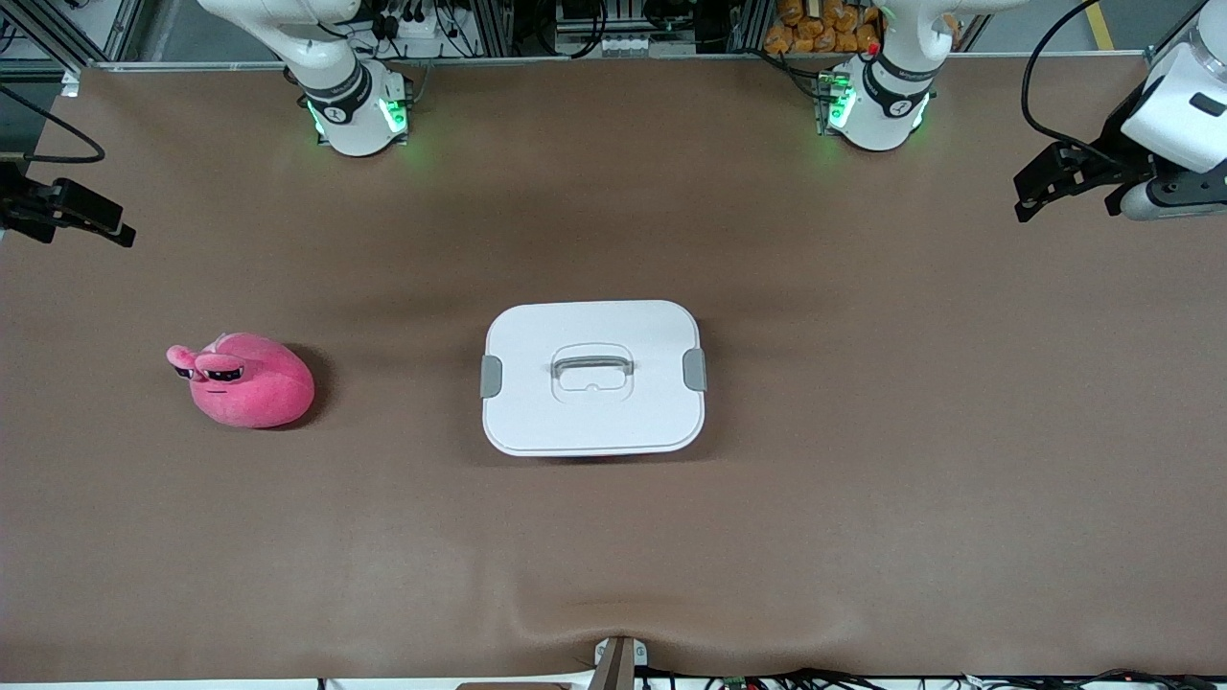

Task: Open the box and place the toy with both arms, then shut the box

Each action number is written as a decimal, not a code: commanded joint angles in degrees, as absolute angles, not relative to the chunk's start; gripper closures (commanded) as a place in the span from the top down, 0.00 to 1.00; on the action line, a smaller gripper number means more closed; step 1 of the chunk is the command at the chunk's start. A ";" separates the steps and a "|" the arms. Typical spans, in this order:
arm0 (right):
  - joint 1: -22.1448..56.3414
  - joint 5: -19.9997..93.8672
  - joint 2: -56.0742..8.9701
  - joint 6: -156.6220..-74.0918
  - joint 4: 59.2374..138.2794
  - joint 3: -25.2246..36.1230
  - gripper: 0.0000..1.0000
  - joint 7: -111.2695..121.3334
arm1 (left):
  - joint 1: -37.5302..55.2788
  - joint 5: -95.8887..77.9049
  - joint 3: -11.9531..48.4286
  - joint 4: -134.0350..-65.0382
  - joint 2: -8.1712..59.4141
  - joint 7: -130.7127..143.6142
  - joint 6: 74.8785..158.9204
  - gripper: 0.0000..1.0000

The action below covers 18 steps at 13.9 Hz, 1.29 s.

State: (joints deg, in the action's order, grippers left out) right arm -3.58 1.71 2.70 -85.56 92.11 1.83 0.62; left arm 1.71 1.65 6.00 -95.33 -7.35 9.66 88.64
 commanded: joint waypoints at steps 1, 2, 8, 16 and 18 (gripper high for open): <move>-4.04 2.55 3.69 -85.34 92.81 1.23 1.00 0.62 | 1.76 0.70 5.71 -93.87 -6.86 8.35 87.54 1.00; -4.04 2.55 3.69 -85.34 92.90 1.23 1.00 0.62 | 1.67 0.70 5.71 -93.69 -6.86 8.18 87.54 1.00; -4.04 2.55 3.69 -84.81 92.90 1.23 1.00 0.62 | 1.85 0.70 5.71 -93.16 -6.42 8.79 87.54 1.00; -3.96 2.55 3.43 -84.90 92.90 1.14 1.00 0.62 | 1.84 0.70 5.71 -92.90 -6.15 9.23 86.92 1.00; -3.96 2.55 3.34 -84.90 92.90 1.14 1.00 0.62 | 1.85 0.70 5.71 -92.73 -6.07 9.14 86.84 1.00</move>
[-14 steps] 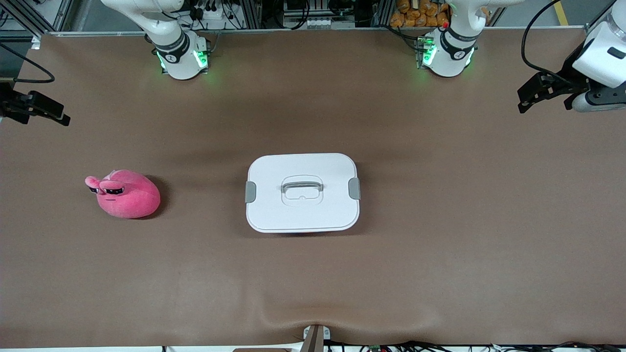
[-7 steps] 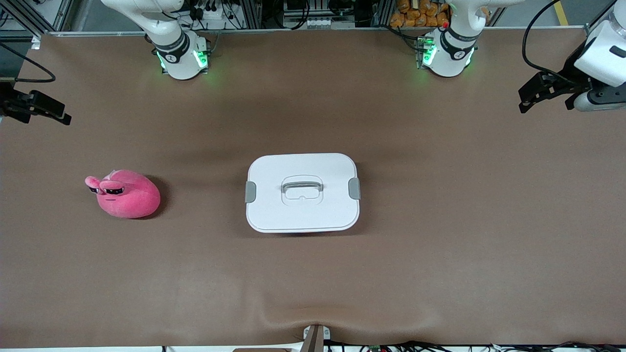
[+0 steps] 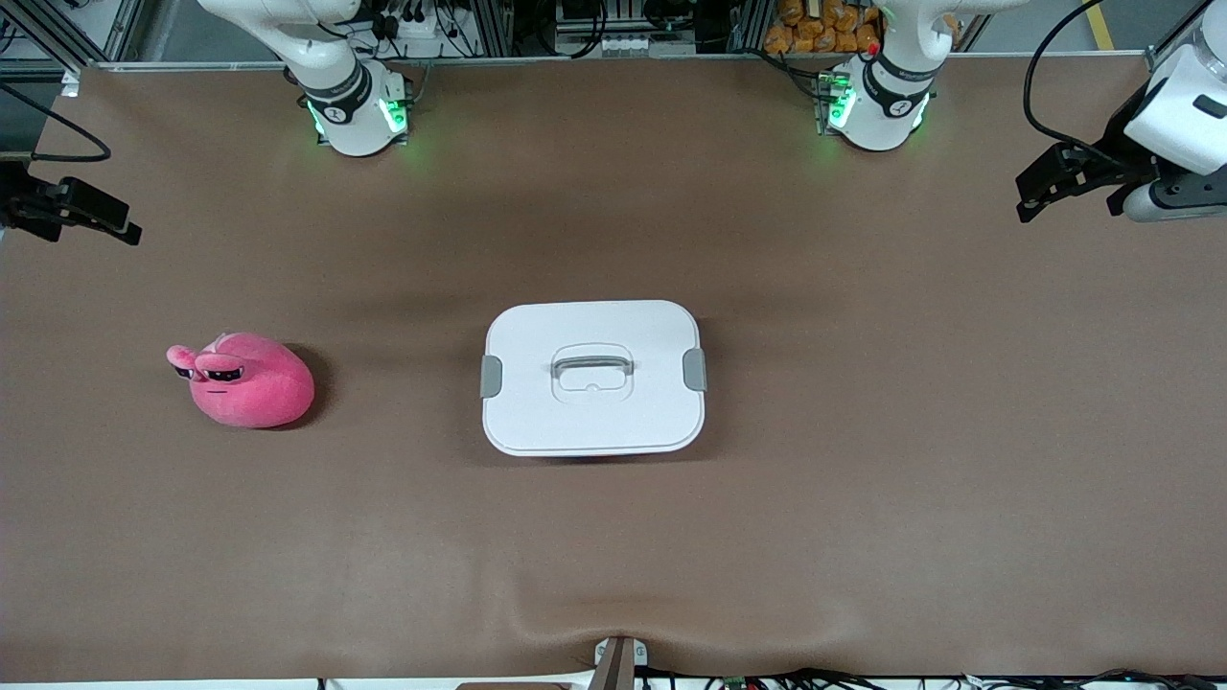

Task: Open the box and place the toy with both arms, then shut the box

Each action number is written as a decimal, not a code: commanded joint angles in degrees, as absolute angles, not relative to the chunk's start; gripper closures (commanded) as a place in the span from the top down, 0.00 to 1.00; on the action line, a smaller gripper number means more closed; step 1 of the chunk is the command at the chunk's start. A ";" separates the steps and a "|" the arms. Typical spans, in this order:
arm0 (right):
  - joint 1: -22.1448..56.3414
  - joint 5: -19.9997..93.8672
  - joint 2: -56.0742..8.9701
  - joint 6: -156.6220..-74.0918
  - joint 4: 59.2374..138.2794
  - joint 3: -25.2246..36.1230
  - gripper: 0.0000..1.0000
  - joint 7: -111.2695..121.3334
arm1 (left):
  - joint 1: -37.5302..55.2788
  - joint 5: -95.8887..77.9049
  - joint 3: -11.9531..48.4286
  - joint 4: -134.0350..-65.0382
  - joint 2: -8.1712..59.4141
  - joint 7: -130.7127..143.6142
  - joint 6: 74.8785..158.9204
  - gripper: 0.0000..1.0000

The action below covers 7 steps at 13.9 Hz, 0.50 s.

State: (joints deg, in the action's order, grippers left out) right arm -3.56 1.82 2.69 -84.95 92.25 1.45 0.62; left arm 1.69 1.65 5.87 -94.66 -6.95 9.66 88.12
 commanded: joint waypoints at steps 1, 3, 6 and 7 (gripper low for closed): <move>-3.96 2.55 3.34 -84.90 92.90 1.14 1.00 0.62 | 1.85 0.70 5.71 -92.72 -6.06 9.05 86.84 1.00; -3.96 2.55 3.34 -84.90 92.90 1.14 1.00 0.62 | 1.85 0.70 5.71 -92.72 -5.98 9.14 86.75 1.00; -3.96 2.55 3.25 -84.90 92.90 1.14 1.00 0.62 | 1.76 0.70 5.71 -92.72 -5.54 9.23 86.75 1.00; -3.96 2.55 3.25 -84.90 92.90 1.14 1.00 0.62 | 1.76 0.79 5.71 -92.72 -5.45 9.23 86.75 1.00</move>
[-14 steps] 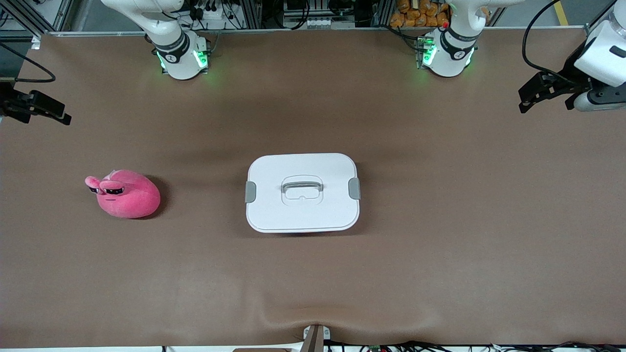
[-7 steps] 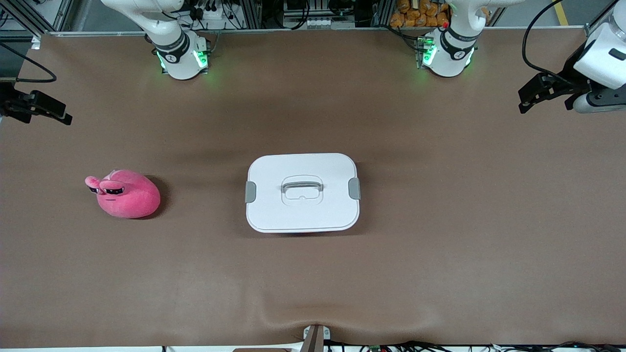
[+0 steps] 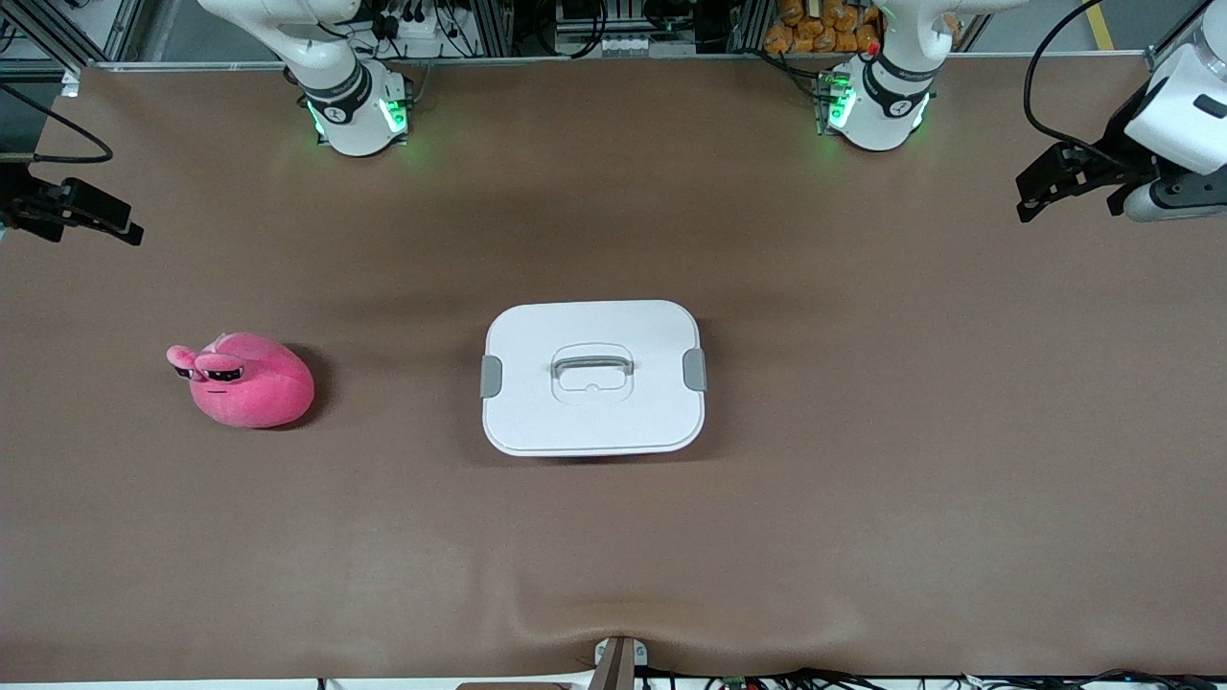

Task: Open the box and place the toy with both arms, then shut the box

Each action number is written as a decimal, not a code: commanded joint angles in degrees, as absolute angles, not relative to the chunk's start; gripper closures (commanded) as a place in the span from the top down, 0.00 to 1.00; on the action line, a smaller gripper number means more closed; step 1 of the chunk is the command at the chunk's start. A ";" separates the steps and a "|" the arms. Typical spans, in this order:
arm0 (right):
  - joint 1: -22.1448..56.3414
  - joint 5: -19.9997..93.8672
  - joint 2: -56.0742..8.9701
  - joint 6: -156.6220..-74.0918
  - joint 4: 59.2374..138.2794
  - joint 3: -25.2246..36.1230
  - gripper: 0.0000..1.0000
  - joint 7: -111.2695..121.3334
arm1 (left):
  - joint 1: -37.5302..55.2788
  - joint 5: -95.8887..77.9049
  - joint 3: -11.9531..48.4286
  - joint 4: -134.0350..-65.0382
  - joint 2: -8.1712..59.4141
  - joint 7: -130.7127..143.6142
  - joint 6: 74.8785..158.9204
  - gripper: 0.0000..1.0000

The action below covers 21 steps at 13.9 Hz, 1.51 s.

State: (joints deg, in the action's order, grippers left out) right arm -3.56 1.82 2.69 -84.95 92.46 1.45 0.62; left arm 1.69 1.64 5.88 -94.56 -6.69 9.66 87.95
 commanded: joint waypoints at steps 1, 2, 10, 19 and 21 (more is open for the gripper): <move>-3.96 2.55 3.25 -84.90 92.90 1.14 1.00 0.62 | 1.76 0.79 5.71 -92.81 -5.45 9.32 86.75 1.00; -3.96 2.55 3.25 -84.90 92.90 1.14 1.00 0.62 | 1.76 0.88 5.71 -92.81 -5.45 9.32 86.75 1.00; -3.96 2.55 3.16 -84.99 92.90 1.14 1.00 0.62 | 1.58 1.23 5.71 -92.64 -5.54 9.14 86.75 1.00; -3.96 2.55 3.16 -84.82 92.90 1.14 1.00 0.62 | 1.58 0.97 5.71 -92.29 -5.36 9.66 86.66 1.00; -4.04 2.55 3.16 -84.81 92.90 1.14 1.00 0.62 | 1.67 0.79 5.71 -92.20 -5.27 10.10 86.66 1.00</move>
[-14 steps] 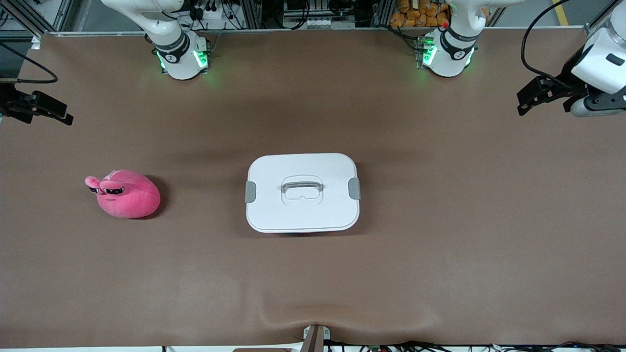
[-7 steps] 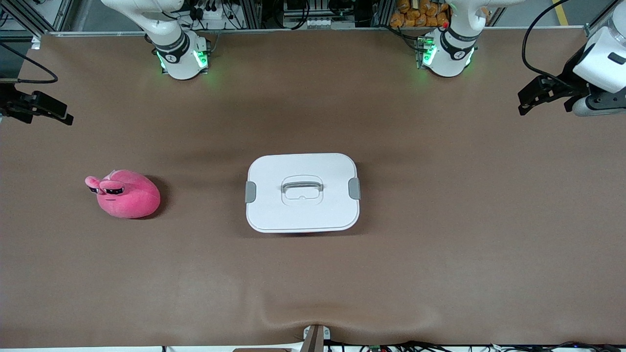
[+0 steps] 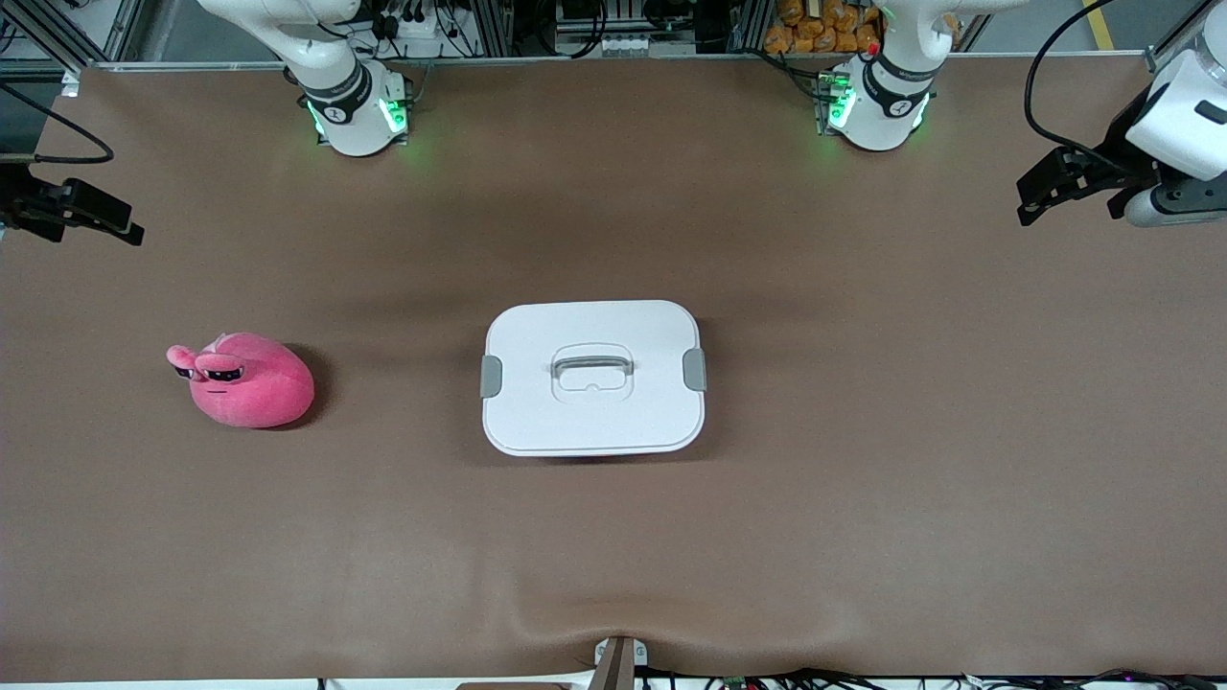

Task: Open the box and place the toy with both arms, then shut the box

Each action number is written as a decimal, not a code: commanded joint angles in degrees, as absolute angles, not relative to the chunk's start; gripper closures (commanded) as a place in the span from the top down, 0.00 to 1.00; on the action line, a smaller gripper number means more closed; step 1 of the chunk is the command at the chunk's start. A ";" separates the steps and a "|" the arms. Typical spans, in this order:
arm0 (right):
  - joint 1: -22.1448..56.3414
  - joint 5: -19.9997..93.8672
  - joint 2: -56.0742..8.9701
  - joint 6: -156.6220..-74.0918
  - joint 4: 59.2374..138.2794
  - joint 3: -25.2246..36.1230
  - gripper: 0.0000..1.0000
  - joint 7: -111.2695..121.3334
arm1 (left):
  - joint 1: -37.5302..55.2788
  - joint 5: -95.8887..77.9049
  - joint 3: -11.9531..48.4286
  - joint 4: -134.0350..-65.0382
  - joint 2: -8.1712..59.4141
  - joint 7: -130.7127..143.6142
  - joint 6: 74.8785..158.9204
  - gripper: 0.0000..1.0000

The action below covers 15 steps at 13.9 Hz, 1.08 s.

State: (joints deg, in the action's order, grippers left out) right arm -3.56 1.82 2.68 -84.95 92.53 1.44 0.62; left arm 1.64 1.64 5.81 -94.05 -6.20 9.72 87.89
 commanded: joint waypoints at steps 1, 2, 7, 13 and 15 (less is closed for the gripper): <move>-4.04 2.55 3.16 -84.81 92.90 1.14 1.00 0.62 | 1.84 0.79 5.71 -92.28 -5.27 11.06 86.66 1.00; -4.04 2.55 3.16 -84.81 92.90 1.14 1.00 0.62 | 2.02 0.70 5.71 -92.20 -5.19 12.03 86.75 1.00; -4.04 2.55 3.16 -84.81 92.90 1.14 1.00 0.53 | 3.60 0.70 6.41 -92.02 -3.87 17.21 86.75 1.00; -4.04 2.55 2.73 -84.81 92.99 1.14 1.00 0.44 | 3.78 0.62 9.83 -90.35 -1.50 25.91 86.75 1.00; -4.04 2.55 2.72 -84.81 92.99 1.14 1.00 0.44 | 3.87 0.62 10.72 -90.35 -1.15 28.12 86.92 1.00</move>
State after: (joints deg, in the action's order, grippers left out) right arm -3.56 1.82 2.44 -84.92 92.72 1.45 0.62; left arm 3.70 1.64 10.04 -92.34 -2.45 25.92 87.85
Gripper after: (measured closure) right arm 0.000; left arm 0.000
